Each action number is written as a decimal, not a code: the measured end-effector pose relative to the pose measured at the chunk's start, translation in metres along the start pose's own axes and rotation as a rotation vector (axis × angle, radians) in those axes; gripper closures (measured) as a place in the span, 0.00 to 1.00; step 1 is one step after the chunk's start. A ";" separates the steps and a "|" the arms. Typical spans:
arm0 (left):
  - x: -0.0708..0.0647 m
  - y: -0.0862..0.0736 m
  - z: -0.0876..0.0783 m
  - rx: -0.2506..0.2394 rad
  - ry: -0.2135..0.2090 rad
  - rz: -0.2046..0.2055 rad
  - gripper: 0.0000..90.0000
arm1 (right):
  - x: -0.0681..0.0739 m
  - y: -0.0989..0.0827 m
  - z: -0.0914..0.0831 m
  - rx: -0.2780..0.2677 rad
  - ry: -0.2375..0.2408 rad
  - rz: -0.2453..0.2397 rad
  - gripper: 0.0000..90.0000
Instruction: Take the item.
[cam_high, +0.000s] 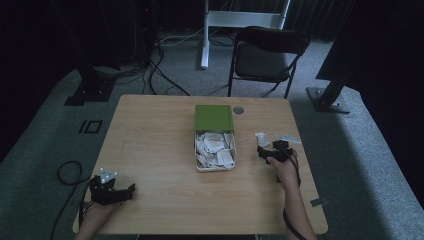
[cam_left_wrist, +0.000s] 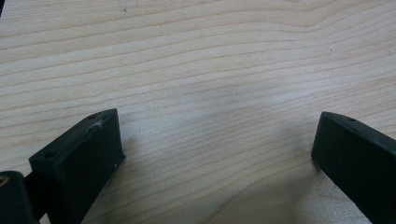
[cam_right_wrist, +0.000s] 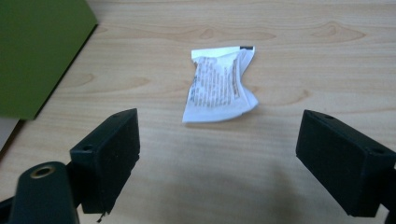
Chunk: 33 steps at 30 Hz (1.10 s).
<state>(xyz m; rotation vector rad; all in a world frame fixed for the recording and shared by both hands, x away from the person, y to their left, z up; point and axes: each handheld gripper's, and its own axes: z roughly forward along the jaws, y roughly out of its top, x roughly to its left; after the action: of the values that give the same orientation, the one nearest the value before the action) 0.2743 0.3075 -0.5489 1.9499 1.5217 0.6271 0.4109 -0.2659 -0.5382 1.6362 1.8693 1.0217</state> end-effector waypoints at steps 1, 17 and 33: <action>0.000 0.000 0.000 0.000 0.000 0.000 0.03 | 0.000 -0.002 -0.002 -0.003 -0.002 0.001 0.15; 0.000 0.000 0.000 0.000 0.000 0.000 0.03 | 0.006 -0.025 -0.041 -0.047 0.042 -0.066 0.15; 0.000 0.000 0.000 0.000 0.000 0.002 0.03 | 0.003 -0.056 -0.065 0.004 0.062 -0.154 0.15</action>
<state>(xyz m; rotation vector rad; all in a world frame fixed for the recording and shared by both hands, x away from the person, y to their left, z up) 0.2743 0.3077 -0.5489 1.9513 1.5200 0.6280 0.3265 -0.2791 -0.5404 1.4522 2.0048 1.0141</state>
